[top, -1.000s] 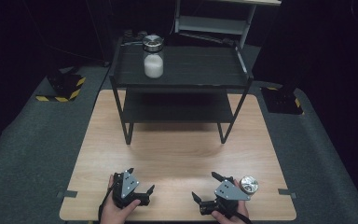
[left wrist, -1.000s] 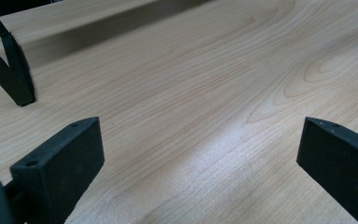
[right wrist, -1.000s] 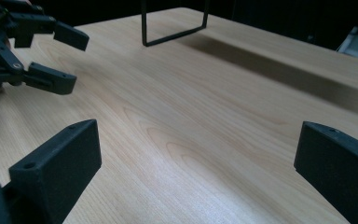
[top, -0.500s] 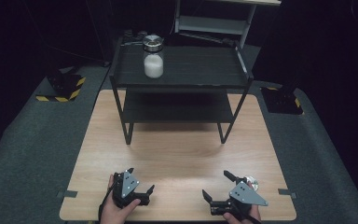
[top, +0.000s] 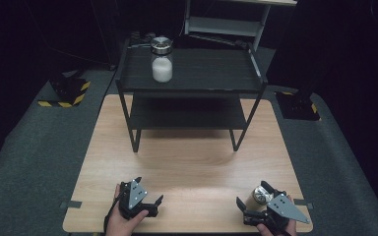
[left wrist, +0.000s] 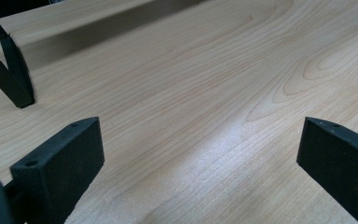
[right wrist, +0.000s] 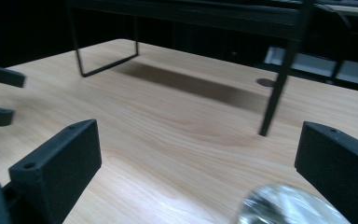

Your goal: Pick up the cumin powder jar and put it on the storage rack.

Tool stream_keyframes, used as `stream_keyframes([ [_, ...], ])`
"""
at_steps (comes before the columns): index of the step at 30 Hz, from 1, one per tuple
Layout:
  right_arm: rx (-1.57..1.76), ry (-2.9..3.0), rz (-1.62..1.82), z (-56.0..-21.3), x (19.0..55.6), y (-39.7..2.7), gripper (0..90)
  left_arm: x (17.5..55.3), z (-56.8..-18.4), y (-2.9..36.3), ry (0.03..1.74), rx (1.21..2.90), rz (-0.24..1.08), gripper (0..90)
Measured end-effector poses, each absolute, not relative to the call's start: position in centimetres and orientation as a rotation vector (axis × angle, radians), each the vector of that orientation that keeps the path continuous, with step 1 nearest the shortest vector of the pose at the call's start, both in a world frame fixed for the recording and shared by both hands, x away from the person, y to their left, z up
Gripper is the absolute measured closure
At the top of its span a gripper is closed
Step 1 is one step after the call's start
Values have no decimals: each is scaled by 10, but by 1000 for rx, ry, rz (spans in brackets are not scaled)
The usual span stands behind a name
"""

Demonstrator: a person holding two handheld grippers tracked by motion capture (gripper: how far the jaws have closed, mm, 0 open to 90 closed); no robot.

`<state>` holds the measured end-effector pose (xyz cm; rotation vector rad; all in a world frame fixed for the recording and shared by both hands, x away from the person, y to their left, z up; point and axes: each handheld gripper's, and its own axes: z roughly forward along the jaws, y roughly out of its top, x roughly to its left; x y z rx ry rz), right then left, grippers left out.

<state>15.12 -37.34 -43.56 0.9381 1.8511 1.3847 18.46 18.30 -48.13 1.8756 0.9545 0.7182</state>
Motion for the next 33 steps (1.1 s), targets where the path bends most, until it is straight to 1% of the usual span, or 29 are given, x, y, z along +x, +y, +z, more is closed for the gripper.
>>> stream_keyframes([
  [15, 986, 1786, 1291, -442, 149, -383, 5, 185, -482, 185, 954, 1869, 712, 10],
  [26, 1055, 1806, 1281, -451, 155, -390, 6, 186, -481, 185, 950, 1873, 706, 10],
  [33, 1064, 1820, 1299, -456, 151, -397, 6, 185, -482, 186, 939, 1871, 710, 10],
])
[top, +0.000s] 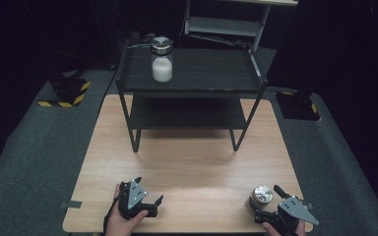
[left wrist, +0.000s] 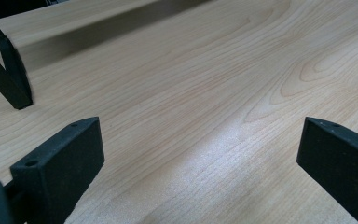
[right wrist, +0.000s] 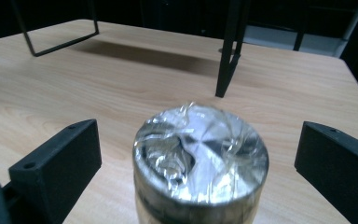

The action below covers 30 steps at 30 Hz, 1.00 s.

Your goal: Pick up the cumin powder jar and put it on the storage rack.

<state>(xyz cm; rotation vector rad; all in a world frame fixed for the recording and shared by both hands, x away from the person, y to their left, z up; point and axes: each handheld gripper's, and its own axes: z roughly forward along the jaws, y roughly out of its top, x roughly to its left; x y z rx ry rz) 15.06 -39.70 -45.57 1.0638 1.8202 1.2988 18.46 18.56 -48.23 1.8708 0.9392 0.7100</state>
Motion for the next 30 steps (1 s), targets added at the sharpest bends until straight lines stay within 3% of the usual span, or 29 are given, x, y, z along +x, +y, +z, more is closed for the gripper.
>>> stream_keyframes([
  [6, 1073, 1819, 1301, -459, 150, -400, 32, 184, -482, 185, 938, 1873, 712, 10],
  [16, 1057, 1836, 1344, -466, 154, -408, 203, 185, -482, 185, 940, 1872, 709, 10],
  [30, 1069, 1838, 1365, -470, 156, -409, 304, 185, -482, 186, 944, 1868, 707, 10],
])
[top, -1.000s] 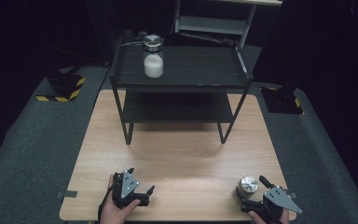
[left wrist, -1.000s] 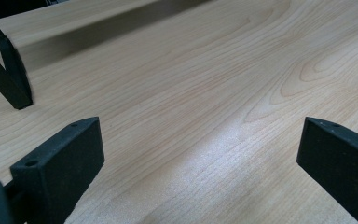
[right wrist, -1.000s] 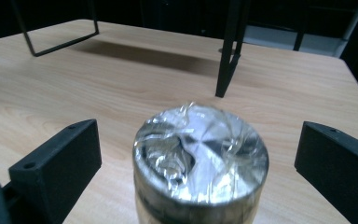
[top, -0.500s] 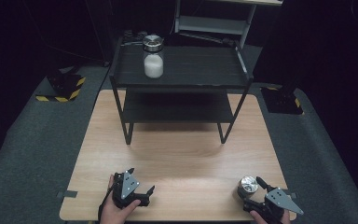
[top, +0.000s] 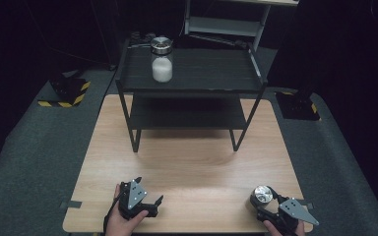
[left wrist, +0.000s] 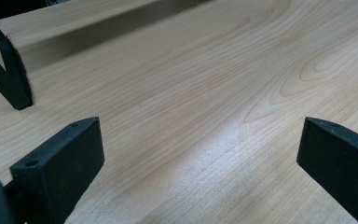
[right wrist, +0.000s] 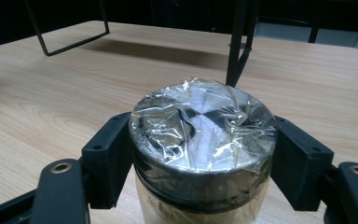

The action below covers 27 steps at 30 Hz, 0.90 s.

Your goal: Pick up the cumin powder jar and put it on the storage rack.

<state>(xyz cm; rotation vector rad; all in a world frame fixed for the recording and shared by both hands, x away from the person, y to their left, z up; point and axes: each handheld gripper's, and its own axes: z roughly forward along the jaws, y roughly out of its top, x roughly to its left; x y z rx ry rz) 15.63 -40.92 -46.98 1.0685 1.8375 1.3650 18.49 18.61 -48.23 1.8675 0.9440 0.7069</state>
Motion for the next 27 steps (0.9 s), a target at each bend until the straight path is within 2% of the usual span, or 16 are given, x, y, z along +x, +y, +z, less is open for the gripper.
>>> stream_keyframes([
  [27, 1050, 1839, 1385, -469, 159, -409, 330, 185, -482, 186, 935, 1872, 704, 10],
])
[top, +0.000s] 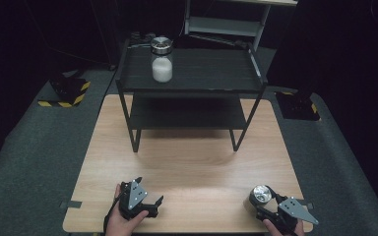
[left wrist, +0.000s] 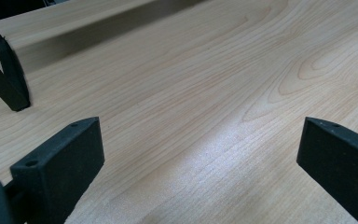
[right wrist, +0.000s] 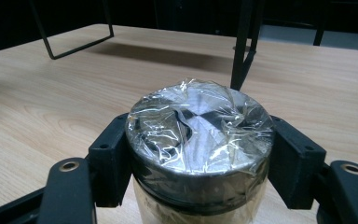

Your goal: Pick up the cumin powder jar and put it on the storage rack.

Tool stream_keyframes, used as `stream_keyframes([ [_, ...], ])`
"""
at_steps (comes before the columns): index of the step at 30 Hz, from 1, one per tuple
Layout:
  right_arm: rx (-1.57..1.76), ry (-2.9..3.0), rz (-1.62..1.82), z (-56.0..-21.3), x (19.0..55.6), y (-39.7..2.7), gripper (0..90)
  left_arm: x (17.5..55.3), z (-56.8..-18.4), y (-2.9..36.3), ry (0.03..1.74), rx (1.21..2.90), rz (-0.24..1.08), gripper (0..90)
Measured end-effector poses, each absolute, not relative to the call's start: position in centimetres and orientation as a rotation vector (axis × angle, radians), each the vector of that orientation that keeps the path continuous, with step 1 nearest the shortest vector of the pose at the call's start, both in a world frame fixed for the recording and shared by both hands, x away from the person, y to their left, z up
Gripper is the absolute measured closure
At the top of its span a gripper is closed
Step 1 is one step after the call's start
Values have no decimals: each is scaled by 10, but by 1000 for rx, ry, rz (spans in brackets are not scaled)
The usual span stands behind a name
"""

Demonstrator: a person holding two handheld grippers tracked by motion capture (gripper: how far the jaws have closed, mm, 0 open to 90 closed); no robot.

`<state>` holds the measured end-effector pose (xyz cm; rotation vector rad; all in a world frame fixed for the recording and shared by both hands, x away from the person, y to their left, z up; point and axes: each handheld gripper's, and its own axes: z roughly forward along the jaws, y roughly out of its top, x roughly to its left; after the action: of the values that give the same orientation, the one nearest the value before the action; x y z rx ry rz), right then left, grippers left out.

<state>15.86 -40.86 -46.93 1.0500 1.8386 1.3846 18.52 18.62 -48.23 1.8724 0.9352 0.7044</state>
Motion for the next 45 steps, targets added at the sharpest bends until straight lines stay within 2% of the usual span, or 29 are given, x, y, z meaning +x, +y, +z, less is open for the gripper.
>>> stream_keyframes([
  [18, 955, 1812, 1469, -437, 165, -395, 330, 184, -483, 186, 930, 1870, 712, 10],
  [45, 775, 1806, 1570, -340, 218, -364, 331, 185, -483, 187, 922, 1876, 704, 10],
])
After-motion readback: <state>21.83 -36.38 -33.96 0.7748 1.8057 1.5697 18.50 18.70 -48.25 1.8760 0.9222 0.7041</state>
